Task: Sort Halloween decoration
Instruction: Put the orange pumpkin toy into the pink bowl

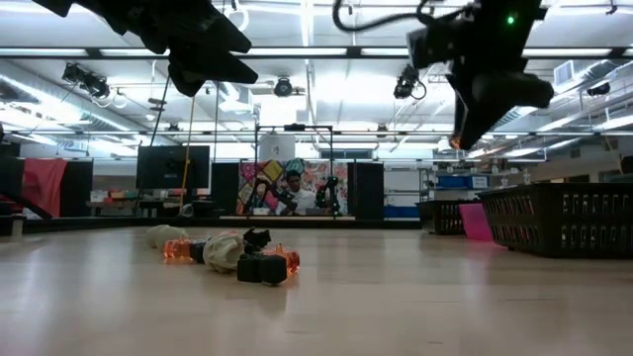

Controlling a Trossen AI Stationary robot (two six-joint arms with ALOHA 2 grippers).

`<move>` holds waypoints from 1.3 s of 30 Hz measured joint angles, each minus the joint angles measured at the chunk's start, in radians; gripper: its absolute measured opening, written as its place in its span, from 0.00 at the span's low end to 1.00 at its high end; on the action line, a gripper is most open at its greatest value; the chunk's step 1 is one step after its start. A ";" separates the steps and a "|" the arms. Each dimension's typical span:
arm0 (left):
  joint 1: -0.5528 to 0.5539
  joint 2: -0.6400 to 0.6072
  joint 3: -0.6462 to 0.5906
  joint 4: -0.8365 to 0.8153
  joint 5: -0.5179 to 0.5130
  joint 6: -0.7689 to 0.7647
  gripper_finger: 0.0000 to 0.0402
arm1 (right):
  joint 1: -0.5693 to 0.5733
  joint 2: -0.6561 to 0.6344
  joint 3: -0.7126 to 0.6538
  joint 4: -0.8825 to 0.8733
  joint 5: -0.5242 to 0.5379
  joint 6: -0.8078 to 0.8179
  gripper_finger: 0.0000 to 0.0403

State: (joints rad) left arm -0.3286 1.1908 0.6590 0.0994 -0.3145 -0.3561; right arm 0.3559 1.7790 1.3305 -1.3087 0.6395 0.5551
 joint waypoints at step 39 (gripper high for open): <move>0.000 0.000 0.000 0.000 0.000 0.000 0.48 | -0.366 0.001 -0.307 0.179 -0.164 -0.062 0.31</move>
State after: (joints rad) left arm -0.3286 1.1908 0.6590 0.0996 -0.3145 -0.3561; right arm -0.0102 1.7798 1.0236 -1.1295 0.4751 0.4931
